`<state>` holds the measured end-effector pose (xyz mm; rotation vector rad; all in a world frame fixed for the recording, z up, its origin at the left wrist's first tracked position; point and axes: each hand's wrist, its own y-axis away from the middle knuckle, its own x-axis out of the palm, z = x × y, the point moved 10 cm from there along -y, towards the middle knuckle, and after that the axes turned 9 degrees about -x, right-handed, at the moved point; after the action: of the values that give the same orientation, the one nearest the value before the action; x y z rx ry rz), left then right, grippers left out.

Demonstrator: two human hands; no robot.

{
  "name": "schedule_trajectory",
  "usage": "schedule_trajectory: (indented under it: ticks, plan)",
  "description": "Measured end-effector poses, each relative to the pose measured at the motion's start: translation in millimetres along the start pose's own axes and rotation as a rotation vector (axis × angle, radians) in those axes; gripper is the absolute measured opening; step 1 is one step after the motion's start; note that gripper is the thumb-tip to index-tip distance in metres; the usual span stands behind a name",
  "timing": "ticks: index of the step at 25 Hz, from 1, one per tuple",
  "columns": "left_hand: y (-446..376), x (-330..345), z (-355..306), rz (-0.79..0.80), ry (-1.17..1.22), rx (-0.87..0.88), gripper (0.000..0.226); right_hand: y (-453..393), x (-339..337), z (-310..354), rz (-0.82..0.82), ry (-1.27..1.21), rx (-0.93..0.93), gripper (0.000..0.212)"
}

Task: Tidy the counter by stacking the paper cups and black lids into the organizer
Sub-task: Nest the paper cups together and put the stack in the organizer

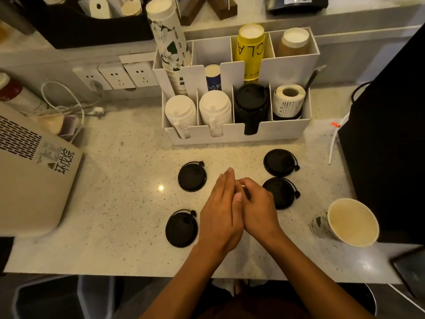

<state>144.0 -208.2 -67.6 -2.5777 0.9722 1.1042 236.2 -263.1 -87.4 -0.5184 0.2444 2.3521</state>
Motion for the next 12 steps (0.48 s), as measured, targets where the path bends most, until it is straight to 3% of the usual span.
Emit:
schedule_trajectory:
  ticks: [7, 12]
  plan:
    - [-3.3, -9.7, -6.1, -0.084, -0.034, 0.064, 0.048, 3.8, 1.1, -9.8, -0.083, -0.259, 0.207, 0.033]
    - [-4.1, -5.6, -4.9, -0.073, -0.079, 0.092, 0.047, 7.6, 5.0, -19.2, -0.017, -0.453, 0.385, 0.033]
